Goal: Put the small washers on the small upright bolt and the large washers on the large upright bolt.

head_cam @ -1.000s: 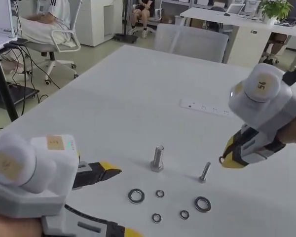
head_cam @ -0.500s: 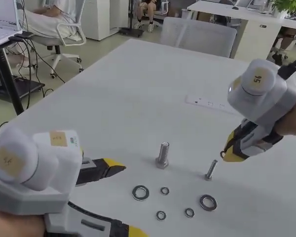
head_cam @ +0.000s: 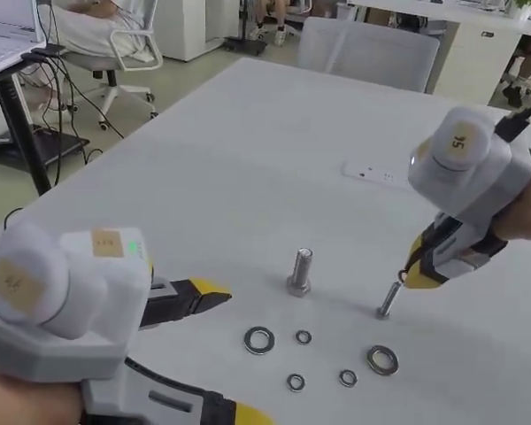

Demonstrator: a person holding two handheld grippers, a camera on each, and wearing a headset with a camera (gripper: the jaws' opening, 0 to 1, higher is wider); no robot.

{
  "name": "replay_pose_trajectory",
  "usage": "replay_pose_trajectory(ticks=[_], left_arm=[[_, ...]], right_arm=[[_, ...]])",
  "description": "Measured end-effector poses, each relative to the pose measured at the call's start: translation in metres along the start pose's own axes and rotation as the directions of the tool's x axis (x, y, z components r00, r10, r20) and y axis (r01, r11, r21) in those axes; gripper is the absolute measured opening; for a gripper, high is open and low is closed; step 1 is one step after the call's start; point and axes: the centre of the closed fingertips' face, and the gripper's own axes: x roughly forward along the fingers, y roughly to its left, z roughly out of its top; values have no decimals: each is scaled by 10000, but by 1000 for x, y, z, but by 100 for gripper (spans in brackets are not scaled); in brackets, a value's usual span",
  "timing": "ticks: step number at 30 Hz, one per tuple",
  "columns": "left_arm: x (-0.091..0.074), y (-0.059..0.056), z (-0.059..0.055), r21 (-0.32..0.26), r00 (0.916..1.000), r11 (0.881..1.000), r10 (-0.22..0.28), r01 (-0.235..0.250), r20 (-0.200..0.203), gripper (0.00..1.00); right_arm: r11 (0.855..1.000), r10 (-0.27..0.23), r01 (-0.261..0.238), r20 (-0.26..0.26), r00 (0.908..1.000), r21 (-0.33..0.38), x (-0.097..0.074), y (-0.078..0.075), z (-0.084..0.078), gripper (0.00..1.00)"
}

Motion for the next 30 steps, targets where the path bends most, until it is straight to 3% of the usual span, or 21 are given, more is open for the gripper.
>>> replay_pose_trajectory(ticks=[30], left_arm=[[2,1,0,-58,10000,10000,50,-50,-24,85]], right_arm=[[9993,311,-316,-233,9992,-180,15,-2,-2,13]])
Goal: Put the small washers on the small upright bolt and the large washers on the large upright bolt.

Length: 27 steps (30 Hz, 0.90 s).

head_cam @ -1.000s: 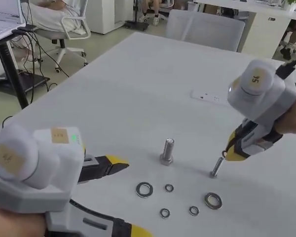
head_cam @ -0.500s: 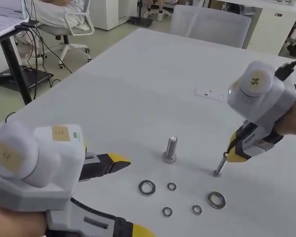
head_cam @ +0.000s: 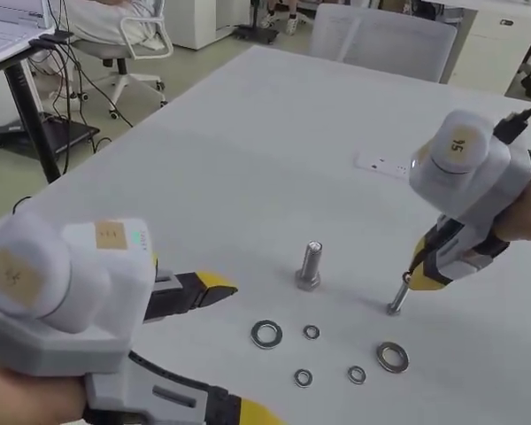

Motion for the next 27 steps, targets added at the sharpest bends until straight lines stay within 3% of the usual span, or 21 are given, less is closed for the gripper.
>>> replay_pose_trajectory(ticks=[27], left_arm=[[-6,2,9,-118,9989,9998,153,-148,436,86]], right_arm=[[9999,157,-157,-188,9997,-39,13,3,-3,13]])
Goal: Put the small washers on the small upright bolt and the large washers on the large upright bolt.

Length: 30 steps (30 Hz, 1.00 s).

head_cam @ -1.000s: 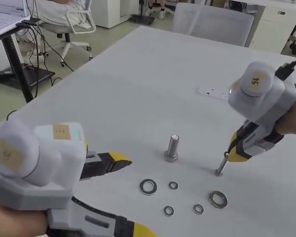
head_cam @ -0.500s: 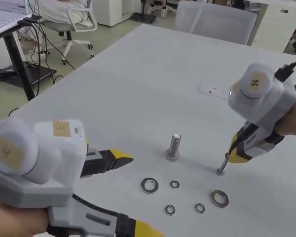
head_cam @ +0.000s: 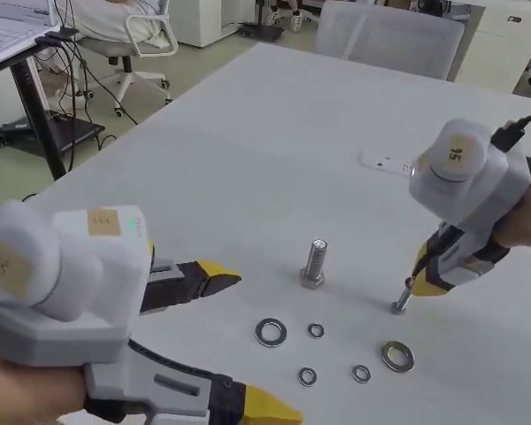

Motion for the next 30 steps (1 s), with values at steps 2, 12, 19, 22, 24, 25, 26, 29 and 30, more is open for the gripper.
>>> replay_pose_trajectory(ticks=[2,12,19,22,24,25,26,29,30], left_arm=[[-1,0,1,18,10000,10000,24,-24,20,86],[-3,1,10,68,9997,10000,46,-47,229,86],[-4,0,15,191,9996,9998,51,-56,272,86],[-5,2,18,249,9995,9996,91,-99,299,86],[-6,3,20,275,9993,9995,120,-130,340,86],[-7,3,22,309,9992,9994,144,-155,363,86],[-7,3,23,332,9992,9993,143,-156,375,86],[-6,2,26,400,9989,9991,131,-149,440,86],[-6,2,27,421,9989,9990,124,-142,449,86]], right_arm=[[10000,6,-6,-15,10000,0,1,0,0,13],[10000,78,-78,-20,10000,19,4,1,-1,13],[9999,104,-104,-16,9999,9,6,1,-1,13],[9999,133,-133,-37,9999,12,9,0,-2,13],[9999,157,-157,-56,9999,2,11,0,-2,13],[9999,159,-158,-60,9999,6,11,1,-2,13],[9998,177,-176,-83,9998,9,12,1,-2,13],[9998,200,-200,-85,9998,32,13,2,-3,13],[9998,205,-205,-81,9998,29,14,2,-3,13]])
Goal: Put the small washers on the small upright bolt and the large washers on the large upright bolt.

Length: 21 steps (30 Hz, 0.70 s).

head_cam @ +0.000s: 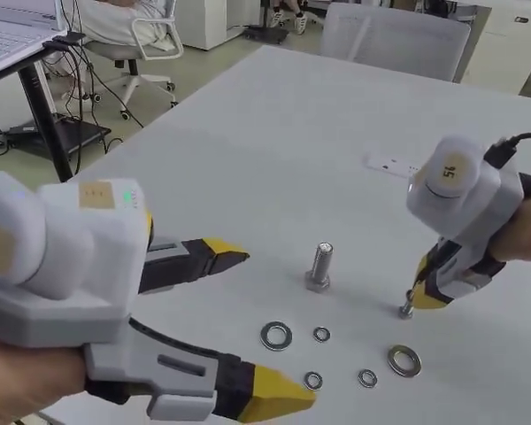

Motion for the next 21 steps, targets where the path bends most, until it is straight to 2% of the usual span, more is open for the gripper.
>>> replay_pose_trajectory(ticks=[7,21], left_arm=[[0,1,4,81,10000,10000,-4,3,98,86],[0,4,9,280,10000,9996,46,-47,39,86]], right_arm=[[9999,36,-36,27,10000,108,4,0,-2,13],[9996,161,-161,6,9999,245,16,1,-4,13]])
